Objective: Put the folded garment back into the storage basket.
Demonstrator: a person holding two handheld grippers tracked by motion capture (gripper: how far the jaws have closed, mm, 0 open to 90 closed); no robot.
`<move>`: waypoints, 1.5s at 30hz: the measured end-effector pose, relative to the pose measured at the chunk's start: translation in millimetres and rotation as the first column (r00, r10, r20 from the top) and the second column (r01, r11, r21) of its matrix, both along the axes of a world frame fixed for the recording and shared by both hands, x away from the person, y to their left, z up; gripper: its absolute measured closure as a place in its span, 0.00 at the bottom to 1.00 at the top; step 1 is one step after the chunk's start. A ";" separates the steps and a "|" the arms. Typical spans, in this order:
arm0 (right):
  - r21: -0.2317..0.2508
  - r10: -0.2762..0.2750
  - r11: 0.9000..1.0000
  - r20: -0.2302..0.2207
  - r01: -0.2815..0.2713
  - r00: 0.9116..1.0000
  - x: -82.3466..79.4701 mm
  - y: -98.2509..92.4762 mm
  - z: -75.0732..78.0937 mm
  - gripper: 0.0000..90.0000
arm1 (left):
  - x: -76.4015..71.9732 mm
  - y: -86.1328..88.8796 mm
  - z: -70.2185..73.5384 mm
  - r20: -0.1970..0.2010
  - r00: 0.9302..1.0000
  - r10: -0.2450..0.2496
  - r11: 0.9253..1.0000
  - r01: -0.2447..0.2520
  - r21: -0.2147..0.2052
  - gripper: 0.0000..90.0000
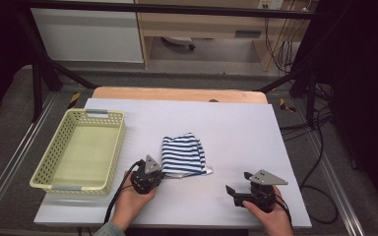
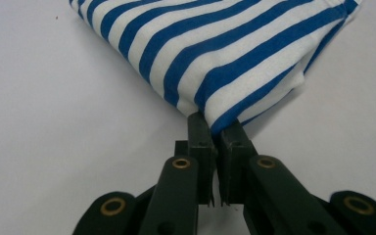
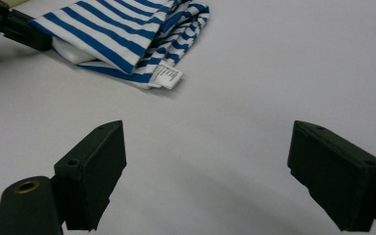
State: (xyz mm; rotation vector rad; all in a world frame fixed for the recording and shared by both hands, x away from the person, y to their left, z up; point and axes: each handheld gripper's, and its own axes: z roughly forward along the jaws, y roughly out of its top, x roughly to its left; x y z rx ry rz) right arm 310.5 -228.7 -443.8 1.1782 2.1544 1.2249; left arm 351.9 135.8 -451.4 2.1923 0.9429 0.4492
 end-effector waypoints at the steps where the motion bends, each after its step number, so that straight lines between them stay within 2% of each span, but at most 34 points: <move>1: -0.005 0.003 1.000 0.003 -0.003 1.000 -0.4 1.0 -0.3 0.16 | -4.7 2.6 0.6 -0.001 1.000 -0.009 1.000 0.009 0.003 0.95; 5: -0.024 0.013 1.000 -0.011 -0.013 1.000 -0.1 3.5 -2.8 0.12 | -24.3 14.4 2.2 -0.016 0.999 -0.036 0.999 0.036 0.000 0.95; 7: -0.029 0.018 0.999 -0.019 -0.018 1.000 0.0 4.2 -3.8 0.10 | -35.1 21.3 1.5 -0.011 0.999 -0.048 0.999 0.048 0.003 0.95; 10: -0.033 0.025 0.999 -0.017 -0.025 1.000 0.4 6.3 -5.0 0.08 | -49.9 34.8 -0.5 -0.025 0.999 -0.046 0.998 0.045 -0.036 0.95; 13: -0.041 0.035 0.999 -0.022 -0.036 0.999 0.5 8.8 -5.5 0.08 | -57.4 44.4 0.2 -0.021 0.999 -0.043 0.999 0.042 -0.030 0.95; 19: -0.051 0.032 0.998 -0.028 -0.033 0.999 1.4 8.9 -6.6 0.08 | -62.3 53.3 -0.9 -0.028 0.999 -0.027 0.998 0.026 -0.062 0.93; 21: -0.048 0.031 0.998 -0.030 -0.032 0.999 0.8 9.2 -6.8 0.07 | -63.5 54.3 -1.0 -0.026 1.000 -0.017 0.998 0.015 -0.063 0.88; 22: -0.051 0.035 0.998 -0.029 -0.036 0.999 0.7 9.0 -6.6 0.07 | -64.4 55.1 0.2 -0.012 1.000 -0.004 0.998 0.004 -0.066 0.82; 25: -0.050 0.043 0.998 -0.032 -0.044 0.999 0.2 10.2 -6.5 0.07 | -66.0 57.5 4.7 0.019 1.000 0.025 0.994 -0.023 -0.110 0.62; 30: -0.050 0.060 0.997 -0.033 -0.062 0.998 -1.6 14.2 -6.1 0.06 | -63.5 55.1 6.2 0.030 0.999 0.029 0.989 -0.025 -0.149 0.40; 33: -0.052 0.078 0.995 -0.032 -0.079 0.996 -4.9 20.6 -5.8 0.06 | -62.6 52.1 6.7 0.050 0.999 0.017 0.987 -0.009 -0.159 0.32; 38: -0.060 0.120 0.991 -0.040 -0.122 0.992 -9.3 34.3 -6.7 0.06 | -60.8 51.4 7.4 0.061 0.998 0.024 0.984 -0.013 -0.175 0.18; 40: -0.069 0.134 0.988 -0.041 -0.137 0.990 -10.2 37.4 -7.4 0.06 | -60.3 51.4 7.4 0.058 0.998 0.021 0.982 -0.009 -0.191 0.16; 43: -0.081 0.137 0.987 -0.046 -0.140 0.990 -10.4 37.7 -8.2 0.06 | -60.4 49.8 7.3 0.068 0.998 0.009 0.981 0.004 -0.193 0.14; 45: -0.073 0.133 0.988 -0.045 -0.136 0.990 -10.5 37.1 -8.0 0.06 | -60.1 49.1 7.0 0.059 0.998 -0.001 0.976 0.013 -0.215 0.13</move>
